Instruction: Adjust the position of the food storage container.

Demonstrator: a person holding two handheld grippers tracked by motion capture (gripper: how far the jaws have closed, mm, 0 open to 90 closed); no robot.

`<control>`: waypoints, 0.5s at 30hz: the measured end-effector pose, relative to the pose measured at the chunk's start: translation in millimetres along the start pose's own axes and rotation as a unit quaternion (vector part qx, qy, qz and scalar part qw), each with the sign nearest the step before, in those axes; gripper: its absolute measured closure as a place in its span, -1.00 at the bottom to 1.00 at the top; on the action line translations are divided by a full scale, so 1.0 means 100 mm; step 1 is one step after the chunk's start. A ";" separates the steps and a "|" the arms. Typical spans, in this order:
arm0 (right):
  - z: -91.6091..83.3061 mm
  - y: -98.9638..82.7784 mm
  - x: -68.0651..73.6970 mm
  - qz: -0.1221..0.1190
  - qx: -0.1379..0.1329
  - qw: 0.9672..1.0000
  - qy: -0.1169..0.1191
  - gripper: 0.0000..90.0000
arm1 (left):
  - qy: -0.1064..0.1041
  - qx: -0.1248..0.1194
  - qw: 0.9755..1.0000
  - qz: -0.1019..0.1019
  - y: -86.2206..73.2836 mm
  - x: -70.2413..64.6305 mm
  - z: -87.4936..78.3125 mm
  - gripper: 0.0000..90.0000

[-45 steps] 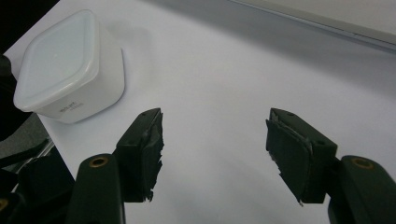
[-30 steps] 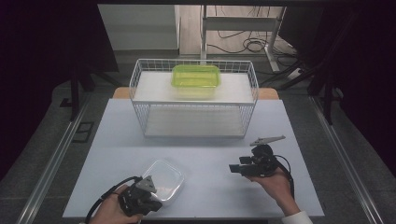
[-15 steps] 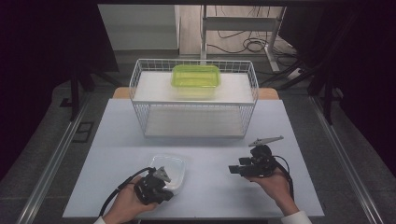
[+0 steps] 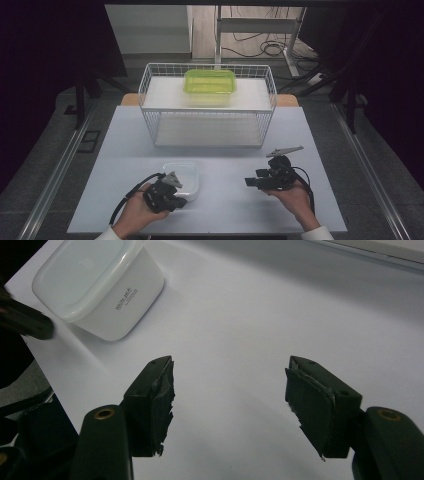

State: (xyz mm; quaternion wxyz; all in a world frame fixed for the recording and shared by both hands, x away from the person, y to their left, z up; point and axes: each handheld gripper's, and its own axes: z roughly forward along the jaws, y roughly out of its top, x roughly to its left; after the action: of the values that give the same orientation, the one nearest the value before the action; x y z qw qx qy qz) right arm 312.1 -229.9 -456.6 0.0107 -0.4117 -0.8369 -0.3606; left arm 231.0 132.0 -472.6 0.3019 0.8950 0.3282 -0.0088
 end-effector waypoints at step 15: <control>-0.04 0.01 -0.02 0.001 -0.008 1.000 -0.003 -0.21 | 0.063 -0.034 0.988 -0.134 -0.44 0.77 -0.40 1.00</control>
State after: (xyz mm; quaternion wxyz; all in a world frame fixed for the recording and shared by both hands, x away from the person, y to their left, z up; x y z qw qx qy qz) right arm 312.9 -233.0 -453.5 0.0050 -0.4140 -0.8336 -0.3657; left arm 258.3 224.7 -479.9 0.3065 0.8310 0.4639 0.0183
